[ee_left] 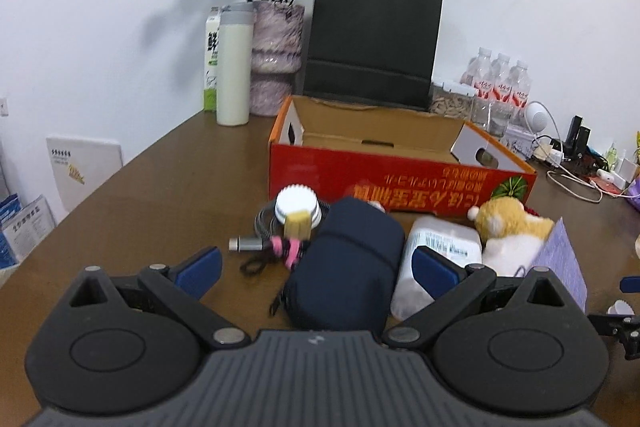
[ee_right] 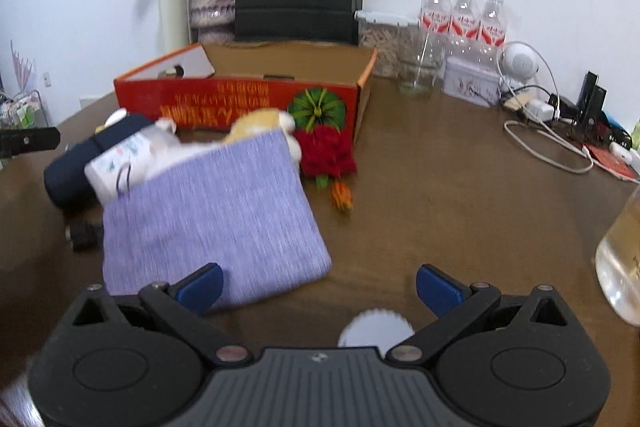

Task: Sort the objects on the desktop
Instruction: 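Grasp the ridged white cap with the right tool, then grasp the navy blue pouch with the left tool while the right tool holds the cap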

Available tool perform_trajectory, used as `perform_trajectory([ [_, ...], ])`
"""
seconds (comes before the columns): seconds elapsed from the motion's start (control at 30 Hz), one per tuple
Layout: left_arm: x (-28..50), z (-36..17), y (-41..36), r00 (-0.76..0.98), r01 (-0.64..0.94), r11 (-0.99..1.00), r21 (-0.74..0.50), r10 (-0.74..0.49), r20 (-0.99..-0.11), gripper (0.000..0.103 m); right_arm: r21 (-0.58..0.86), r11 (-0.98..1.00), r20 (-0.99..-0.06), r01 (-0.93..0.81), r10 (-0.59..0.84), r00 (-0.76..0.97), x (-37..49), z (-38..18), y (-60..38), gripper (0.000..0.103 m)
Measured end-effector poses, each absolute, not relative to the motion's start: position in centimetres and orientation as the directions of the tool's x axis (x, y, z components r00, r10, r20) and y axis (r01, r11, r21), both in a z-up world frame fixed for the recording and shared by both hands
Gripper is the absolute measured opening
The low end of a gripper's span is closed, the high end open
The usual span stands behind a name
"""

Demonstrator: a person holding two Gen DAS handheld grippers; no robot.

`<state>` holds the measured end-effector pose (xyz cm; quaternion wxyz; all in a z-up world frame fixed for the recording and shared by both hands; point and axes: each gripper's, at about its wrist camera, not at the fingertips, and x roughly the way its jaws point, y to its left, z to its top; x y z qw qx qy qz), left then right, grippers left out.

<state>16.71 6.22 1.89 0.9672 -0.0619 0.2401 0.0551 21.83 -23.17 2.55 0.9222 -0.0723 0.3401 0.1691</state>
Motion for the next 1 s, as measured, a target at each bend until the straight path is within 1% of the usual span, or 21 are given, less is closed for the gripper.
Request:
perform_trajectory([
  [0.17, 15.8, 1.6, 5.1, 0.872, -0.133, 0.987, -0.093, 0.072, -0.485, 0.103, -0.019, 0.927, -0.655, -0.374, 0.271, 0.706, 20.5, 1.9, -24.2, 0.102],
  [0.3, 15.5, 1.7, 3.6, 0.873, -0.105, 0.991, -0.084, 0.051, -0.486, 0.103, -0.001, 0.931, -0.656, -0.366, 0.276, 0.703, 20.4, 1.7, -25.3, 0.09],
  [0.33, 15.4, 1.8, 3.3, 0.873, -0.101, 0.991, -0.082, 0.049, -0.484, 0.103, 0.007, 0.931, -0.658, -0.364, 0.279, 0.7, 20.6, 1.6, -25.5, 0.085],
  [0.37, 15.3, 1.7, 3.2, 0.874, -0.099, 0.992, -0.082, 0.047, -0.484, 0.103, 0.014, 0.93, -0.66, -0.367, 0.285, 0.695, 20.6, 1.6, -25.8, 0.081],
  [0.4, 15.3, 1.7, 3.0, 0.873, -0.1, 0.992, -0.082, 0.048, -0.486, 0.103, 0.018, 0.929, -0.655, -0.37, 0.291, 0.698, 20.6, 1.6, -26.0, 0.074],
  [0.43, 15.2, 1.6, 2.9, 0.871, -0.103, 0.991, -0.083, 0.05, -0.489, 0.103, 0.018, 0.928, -0.652, -0.373, 0.294, 0.699, 20.5, 1.7, -26.1, 0.065],
  [0.47, 15.3, 1.5, 2.8, 0.868, -0.109, 0.991, -0.083, 0.054, -0.494, 0.103, 0.021, 0.926, -0.648, -0.377, 0.3, 0.7, 20.5, 1.7, -26.2, 0.059],
  [0.53, 15.3, 1.3, 2.7, 0.864, -0.115, 0.99, -0.081, 0.06, -0.501, 0.103, 0.027, 0.922, -0.64, -0.387, 0.313, 0.702, 20.4, 1.8, -26.4, 0.035],
  [0.83, 15.8, 1.3, 3.1, 0.856, -0.142, 0.989, -0.049, 0.098, -0.508, 0.103, 0.056, 0.915, -0.6, -0.399, 0.35, 0.719, 20.4, 2.5, -26.4, 0.034],
  [1.0, 17.0, 1.1, 3.9, 0.838, -0.175, 0.985, 0.002, 0.15, -0.524, 0.103, 0.043, 0.916, -0.585, -0.399, 0.347, 0.733, 21.3, 3.4, -25.7, 0.034],
])
